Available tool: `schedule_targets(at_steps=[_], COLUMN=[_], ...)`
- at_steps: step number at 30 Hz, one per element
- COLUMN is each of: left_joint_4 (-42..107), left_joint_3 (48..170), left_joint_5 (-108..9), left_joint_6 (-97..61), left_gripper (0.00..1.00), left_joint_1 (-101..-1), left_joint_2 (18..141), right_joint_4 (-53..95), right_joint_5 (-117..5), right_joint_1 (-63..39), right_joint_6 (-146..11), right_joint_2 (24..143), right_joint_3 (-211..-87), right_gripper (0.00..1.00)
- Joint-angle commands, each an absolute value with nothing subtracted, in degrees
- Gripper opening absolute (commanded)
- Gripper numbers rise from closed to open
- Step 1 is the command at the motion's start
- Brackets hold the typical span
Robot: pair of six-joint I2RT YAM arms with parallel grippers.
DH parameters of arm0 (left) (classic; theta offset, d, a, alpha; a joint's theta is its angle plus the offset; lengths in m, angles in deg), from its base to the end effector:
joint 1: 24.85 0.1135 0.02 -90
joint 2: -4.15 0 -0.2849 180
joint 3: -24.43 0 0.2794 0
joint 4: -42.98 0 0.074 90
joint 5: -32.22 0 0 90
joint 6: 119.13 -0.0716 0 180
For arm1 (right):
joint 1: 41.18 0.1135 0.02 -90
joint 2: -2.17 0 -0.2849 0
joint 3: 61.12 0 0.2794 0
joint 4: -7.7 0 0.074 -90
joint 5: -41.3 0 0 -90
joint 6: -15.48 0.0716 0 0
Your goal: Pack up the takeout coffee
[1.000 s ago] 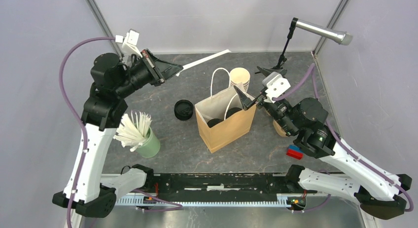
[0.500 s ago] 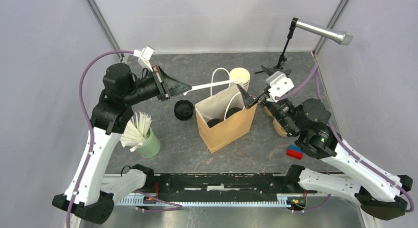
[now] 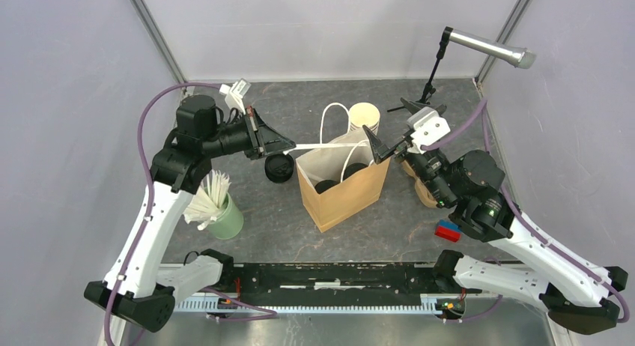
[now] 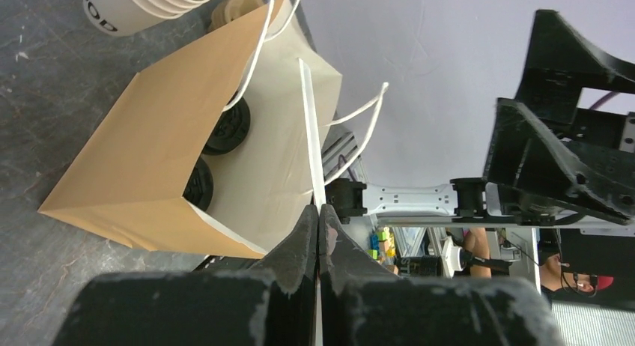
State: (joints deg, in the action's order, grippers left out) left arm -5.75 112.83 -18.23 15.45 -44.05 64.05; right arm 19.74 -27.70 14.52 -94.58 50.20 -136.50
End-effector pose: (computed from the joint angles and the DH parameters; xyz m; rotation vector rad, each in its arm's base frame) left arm 0.2153 -0.1233 0.4486 0.0507 2.1010 -1.3732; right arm 0.1415 0.1619 0.4909 -0.5447 1.2104 0.2897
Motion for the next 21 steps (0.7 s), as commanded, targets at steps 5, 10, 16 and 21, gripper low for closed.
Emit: schedule_targets(at_steps=[5,10,16,21], left_joint_4=[-5.49,-1.79,-2.25,-8.77], left_joint_3=[110.06,110.08,110.64,117.26], left_joint_5=[-17.33,-17.64,-17.63,-21.46], left_joint_6=[10.07,11.47,10.75,5.28], left_gripper=[0.03,0.12,0.29,0.52], left_joint_1=[-45.44,-47.12,-47.52,-47.52], left_joint_2=[66.27,68.49,69.58,71.40], right_joint_4=[18.25,19.47,19.95,22.71], right_joint_5=[-25.91,-26.11,-27.27,-27.67], right_joint_1=[14.34,14.34,14.28,14.34], right_joint_6=[-94.87,-94.70,-93.77,-90.64], right_joint_2=[49.15,49.82,51.32,52.03], right_joint_3=[-136.32,-136.56,-136.33,-136.18], right_gripper=[0.97,0.97,0.97,0.97])
